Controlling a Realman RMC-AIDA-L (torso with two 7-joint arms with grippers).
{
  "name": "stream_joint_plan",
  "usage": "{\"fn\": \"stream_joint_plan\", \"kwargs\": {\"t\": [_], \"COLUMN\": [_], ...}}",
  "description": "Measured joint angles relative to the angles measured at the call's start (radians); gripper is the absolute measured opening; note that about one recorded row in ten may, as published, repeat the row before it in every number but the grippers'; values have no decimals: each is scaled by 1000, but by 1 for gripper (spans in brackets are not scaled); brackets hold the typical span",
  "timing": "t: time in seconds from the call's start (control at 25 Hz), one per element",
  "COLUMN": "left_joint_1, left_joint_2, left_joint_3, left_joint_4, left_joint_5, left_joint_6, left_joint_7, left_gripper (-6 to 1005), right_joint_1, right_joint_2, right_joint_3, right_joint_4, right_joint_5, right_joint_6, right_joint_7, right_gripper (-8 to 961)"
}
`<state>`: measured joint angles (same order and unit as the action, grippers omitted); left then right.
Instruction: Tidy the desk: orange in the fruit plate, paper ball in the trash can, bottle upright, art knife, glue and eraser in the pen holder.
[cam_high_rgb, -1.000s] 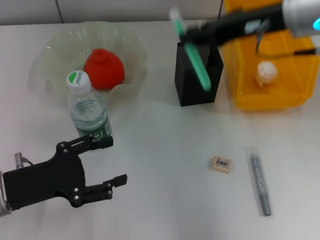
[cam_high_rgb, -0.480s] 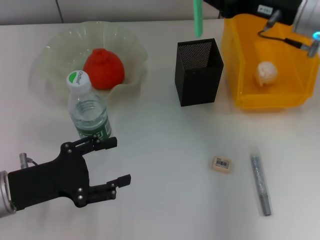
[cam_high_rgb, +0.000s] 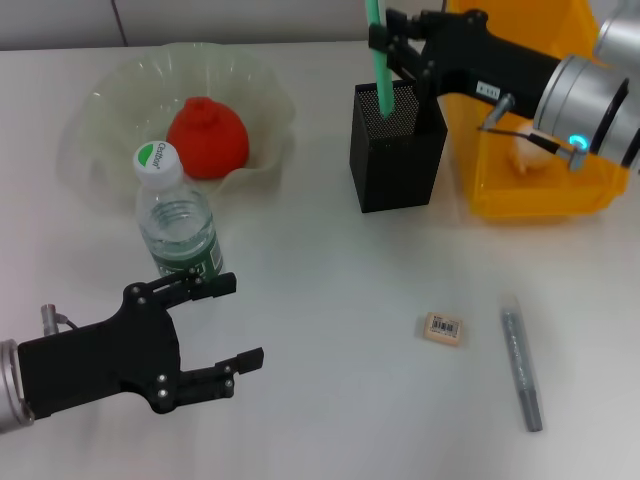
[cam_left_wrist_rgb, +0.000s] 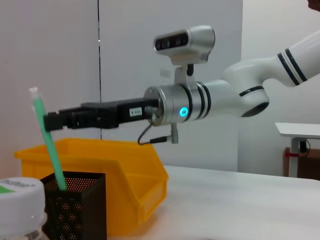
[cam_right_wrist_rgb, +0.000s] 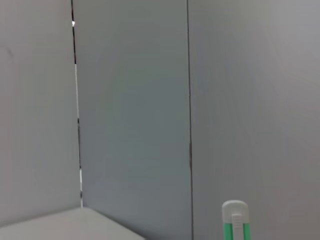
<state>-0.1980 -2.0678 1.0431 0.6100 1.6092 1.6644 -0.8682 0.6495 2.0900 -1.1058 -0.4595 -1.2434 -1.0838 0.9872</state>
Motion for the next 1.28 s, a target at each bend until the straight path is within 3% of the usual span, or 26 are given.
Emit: {"fn": "stream_joint_plan", "kwargs": {"t": [0.16,0.28,0.36,0.4,0.44,0.48,0.56,0.6,0.64,0.72,0.8,0.96,1.08,1.28], "left_joint_1": [0,-1,-2,-2,-2,-2,-2,-2,-2,-2,-3,-3,-3,-3], "left_joint_2": [0,1,1,2,2,2,2,2,2,2,3,3,2,1], "left_joint_3": [0,0,0,0,0,-1,-1,-2,-2,-2,-2,-2,-2,-2], "left_joint_4": [0,0,1,1,1,1,1,1,1,1,0,0,0,0], "left_joint_5": [0,0,0,0,0,0,-1,-1,-1,-2,-2,-2,-1,0], "left_joint_6": [0,0,0,0,0,0,0,0,0,0,0,0,0,0], "left_joint_7": [0,0,0,0,0,0,0,0,0,0,0,0,0,0], "left_gripper": [800,800,800,800,800,800,800,800,800,800,800,799,799,799], "right_joint_1": [-12,-64,-138,-221,-221,-264,-322,-349,-349,-333,-258,-176,-56,-15], "right_joint_2": [0,-5,-7,-8,-8,-8,-10,-12,-12,-12,-9,-8,-5,-1], "right_joint_3": [-6,-41,-97,-144,-144,-164,-194,-215,-215,-241,-308,-403,-525,-543], "right_joint_4": [-2,-96,-250,-431,-431,-538,-752,-972,-972,-1123,-1229,-1179,-976,-903], "right_joint_5": [1,-22,-68,-136,-136,-190,-336,-568,-568,-848,-1155,-1294,-1354,-1350], "right_joint_6": [-4,-3,0,3,3,3,-8,-60,-60,-170,-356,-461,-493,-482], "right_joint_7": [-1,105,241,390,390,475,693,969,969,1225,1480,1569,1589,1588], "right_gripper": [305,316,356,392,427,463,535,557,580,624,669,758,803,832]}}
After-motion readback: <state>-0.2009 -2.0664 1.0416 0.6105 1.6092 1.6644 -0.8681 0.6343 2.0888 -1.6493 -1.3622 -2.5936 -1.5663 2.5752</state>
